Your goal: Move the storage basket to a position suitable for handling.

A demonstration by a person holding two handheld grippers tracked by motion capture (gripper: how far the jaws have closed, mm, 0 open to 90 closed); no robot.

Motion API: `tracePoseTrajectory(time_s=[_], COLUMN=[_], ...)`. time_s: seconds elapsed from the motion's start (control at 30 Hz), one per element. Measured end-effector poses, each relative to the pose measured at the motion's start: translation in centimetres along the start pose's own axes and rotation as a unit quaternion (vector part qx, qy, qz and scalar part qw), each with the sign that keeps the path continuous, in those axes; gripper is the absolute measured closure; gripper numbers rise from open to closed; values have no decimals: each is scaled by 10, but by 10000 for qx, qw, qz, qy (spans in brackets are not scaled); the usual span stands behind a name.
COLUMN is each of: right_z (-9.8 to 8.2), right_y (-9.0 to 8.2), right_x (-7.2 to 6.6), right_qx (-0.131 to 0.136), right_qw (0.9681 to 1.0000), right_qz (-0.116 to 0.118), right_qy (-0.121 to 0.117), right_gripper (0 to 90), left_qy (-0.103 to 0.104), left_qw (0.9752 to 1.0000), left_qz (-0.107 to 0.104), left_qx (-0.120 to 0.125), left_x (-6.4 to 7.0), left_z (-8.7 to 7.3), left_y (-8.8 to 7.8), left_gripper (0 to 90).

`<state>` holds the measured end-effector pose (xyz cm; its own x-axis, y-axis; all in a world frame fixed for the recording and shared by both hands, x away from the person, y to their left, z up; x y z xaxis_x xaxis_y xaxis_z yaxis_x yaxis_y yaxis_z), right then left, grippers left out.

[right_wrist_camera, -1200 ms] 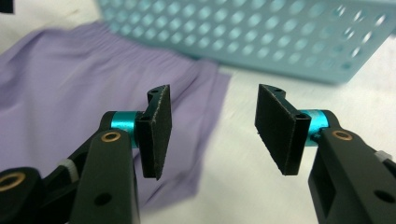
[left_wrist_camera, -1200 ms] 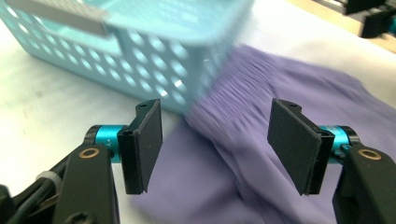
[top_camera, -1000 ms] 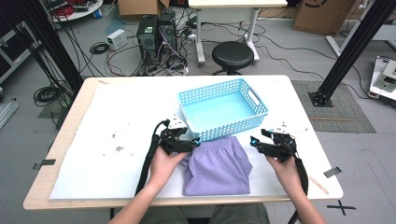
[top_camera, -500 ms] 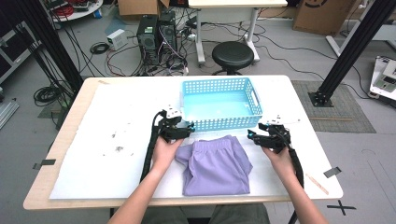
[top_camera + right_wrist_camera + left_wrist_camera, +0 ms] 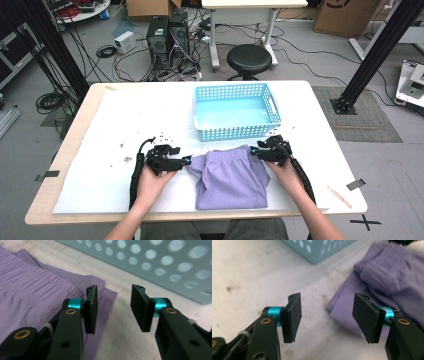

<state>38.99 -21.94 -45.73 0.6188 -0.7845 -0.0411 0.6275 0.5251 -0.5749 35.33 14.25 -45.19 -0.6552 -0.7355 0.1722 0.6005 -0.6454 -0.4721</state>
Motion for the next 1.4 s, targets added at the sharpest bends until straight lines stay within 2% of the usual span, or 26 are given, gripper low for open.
tracePoseTrajectory(time_s=[0.07, 0.1, 0.13, 0.17, 0.2, 0.23, 0.27, 0.33, 0.47, 0.53, 0.6, 0.67, 0.7, 0.73, 0.8, 0.87, 1.0, 1.03, 1.13, 1.2, 1.27, 1.33, 1.4], right_z=[-1, 0, 0, 0, -1, -1, 0, -1, -2, -2, -2, -3, -4, -5, -6, -5, 0, 1, 3, 4, 4, 4, 5], right_y=[4, 4, 4, 4, 4, 4, 3, 2, -4, -10, -14, -16, -16, -15, -15, -17, -25, -28, -35, -38, -40, -39, -35], right_x=[-3, -5, -5, -6, -8, -10, -11, -11, -9, -6, -4, -3, -3, -3, -3, 0, 9, 12, 25, 33, 41, 48, 55], right_qx=[-123, -138, -138, -141, -134, -145, -149, -139, -19, 136, 174, 149, 131, 95, 83, 196, 549, 640, 876, 946, 1003, 1027, 1020], right_qw=[9999, 9998, 9998, 9998, 9997, 9996, 9995, 9996, 9997, 9995, 9993, 9992, 9991, 9992, 9987, 9984, 9962, 9955, 9928, 9921, 9912, 9913, 9919], right_qz=[18, 65, 65, 120, 136, 163, 83, -12, -193, -292, -343, -371, -381, -392, -497, -525, -627, -632, -736, -715, -771, -711, -693], right_qy=[-53, -110, -110, -109, -128, -166, -248, -228, -148, -55, 24, 74, 94, 80, 90, 122, 270, 298, 345, 401, 388, 419, 304], right_gripper=[658, 757, 757, 801, 853, 894, 900, 900, 900, 900, 900, 900, 900, 871, 767, 639, 514, 499, 455, 430, 397, 384, 365], left_qy=[-28, 19, 95, 211, 286, 298, 342, 530, 688, 735, 730, 731, 728, 601, 369, 305, 272, 225, 209, 227, 257, 272, 308], left_qw=[9998, 9996, 9996, 9993, 9991, 9991, 9989, 9982, 9975, 9972, 9971, 9971, 9969, 9976, 9983, 9976, 9946, 9942, 9946, 9952, 9942, 9950, 9951], left_qz=[-27, -14, 71, 134, 133, -39, -82, -56, 32, 98, 166, 220, 286, 319, 408, 485, 623, 591, 531, 497, 498, 466, 416], left_qx=[-178, -273, -256, -290, -292, -304, -312, -260, -168, -46, 116, 31, 36, 89, 196, 379, 789, 867, 867, 815, 912, 836, 839], left_x=[1, 3, 4, 5, 6, 7, 8, 10, 10, 8, 5, 4, 2, 1, -2, -5, -9, -11, -10, -9, -8, -6, -6], left_z=[-3, -4, -4, -3, -2, -2, 0, 3, 12, 16, 17, 17, 17, 18, 20, 22, 29, 31, 36, 40, 42, 45, 48], left_y=[6, 10, 10, 11, 13, 15, 17, 21, 33, 38, 42, 47, 48, 48, 45, 39, 27, 26, 29, 35, 40, 48, 54], left_gripper=[444, 487, 487, 531, 577, 679, 771, 864, 885, 885, 884, 865, 824, 736, 584, 487, 425, 407, 392, 375, 361, 347, 327])
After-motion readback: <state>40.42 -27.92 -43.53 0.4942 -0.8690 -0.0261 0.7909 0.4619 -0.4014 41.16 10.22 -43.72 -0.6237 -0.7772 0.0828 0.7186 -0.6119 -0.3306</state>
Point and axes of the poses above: each handheld gripper's, and its own axes: y roughly forward along the jaws, z roughly out of its top, x roughly to its right, the point moved 2 cm from there along y, roughly forward along the jaws, and after that the axes turned 10 degrees about x, right-handed, at the moved point
